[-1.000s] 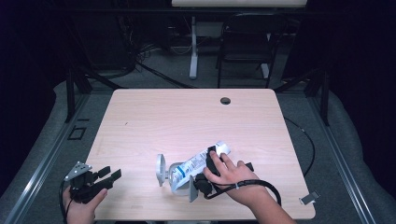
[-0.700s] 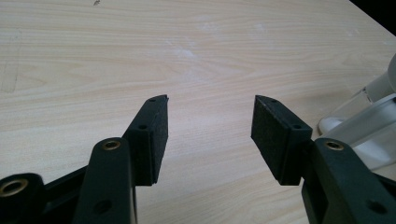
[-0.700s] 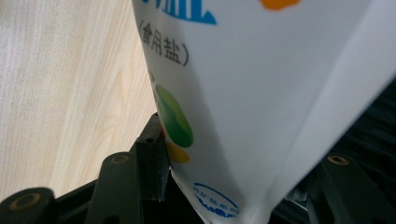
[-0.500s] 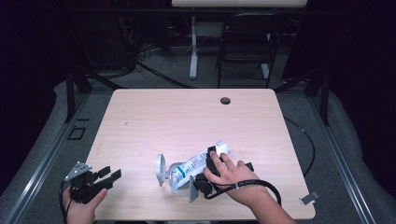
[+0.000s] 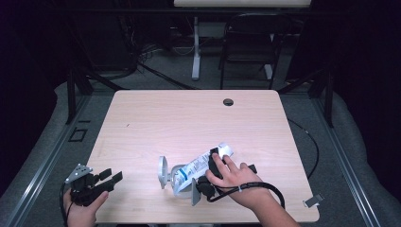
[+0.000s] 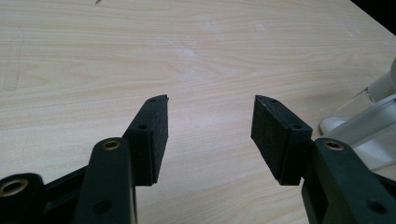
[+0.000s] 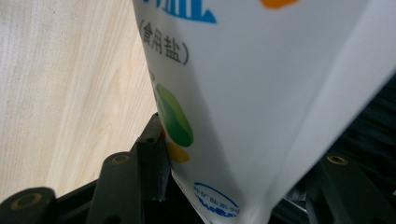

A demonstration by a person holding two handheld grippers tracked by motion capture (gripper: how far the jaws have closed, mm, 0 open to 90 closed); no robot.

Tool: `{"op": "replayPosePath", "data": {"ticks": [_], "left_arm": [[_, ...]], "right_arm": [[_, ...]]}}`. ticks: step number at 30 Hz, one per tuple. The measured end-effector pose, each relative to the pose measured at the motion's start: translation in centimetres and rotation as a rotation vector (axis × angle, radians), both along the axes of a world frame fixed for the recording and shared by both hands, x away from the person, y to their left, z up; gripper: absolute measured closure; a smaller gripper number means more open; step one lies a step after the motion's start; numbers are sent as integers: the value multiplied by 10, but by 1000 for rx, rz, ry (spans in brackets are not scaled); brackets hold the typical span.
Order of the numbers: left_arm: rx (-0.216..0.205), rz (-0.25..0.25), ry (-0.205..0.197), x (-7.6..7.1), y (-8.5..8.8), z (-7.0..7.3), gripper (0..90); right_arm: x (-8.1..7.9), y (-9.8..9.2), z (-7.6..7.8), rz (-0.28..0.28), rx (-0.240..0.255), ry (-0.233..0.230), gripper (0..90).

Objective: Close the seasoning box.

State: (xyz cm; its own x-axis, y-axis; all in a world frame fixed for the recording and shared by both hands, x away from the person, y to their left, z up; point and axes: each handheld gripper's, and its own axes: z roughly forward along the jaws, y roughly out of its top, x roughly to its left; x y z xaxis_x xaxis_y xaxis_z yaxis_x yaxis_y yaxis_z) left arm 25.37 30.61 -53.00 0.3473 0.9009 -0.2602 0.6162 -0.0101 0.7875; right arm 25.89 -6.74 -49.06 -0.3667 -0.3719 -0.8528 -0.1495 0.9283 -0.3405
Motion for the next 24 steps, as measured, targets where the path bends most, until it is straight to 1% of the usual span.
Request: {"op": "replayPosePath", "data": {"ticks": [4,9,11,17,18,19,23,24], "left_arm": [[1,-1,2,0,0,0,465],[0,0,0,0,0,0,465],[0,0,1,0,0,0,464],[0,0,0,0,0,0,464],[0,0,1,0,0,0,465],[0,0,1,0,0,0,465],[0,0,0,0,0,0,465],[0,0,1,0,0,0,465]], "right_arm": [[0,1,1,-5,-9,-1,474],[0,1,1,-6,-11,-1,475],[0,0,0,-2,-4,2,476],[0,0,1,-1,-10,-3,480],[-1,1,2,-7,-26,-9,481],[0,0,1,1,-10,-1,482],[0,0,1,6,-6,-1,486],[-1,1,3,-4,-29,-12,488]]}}
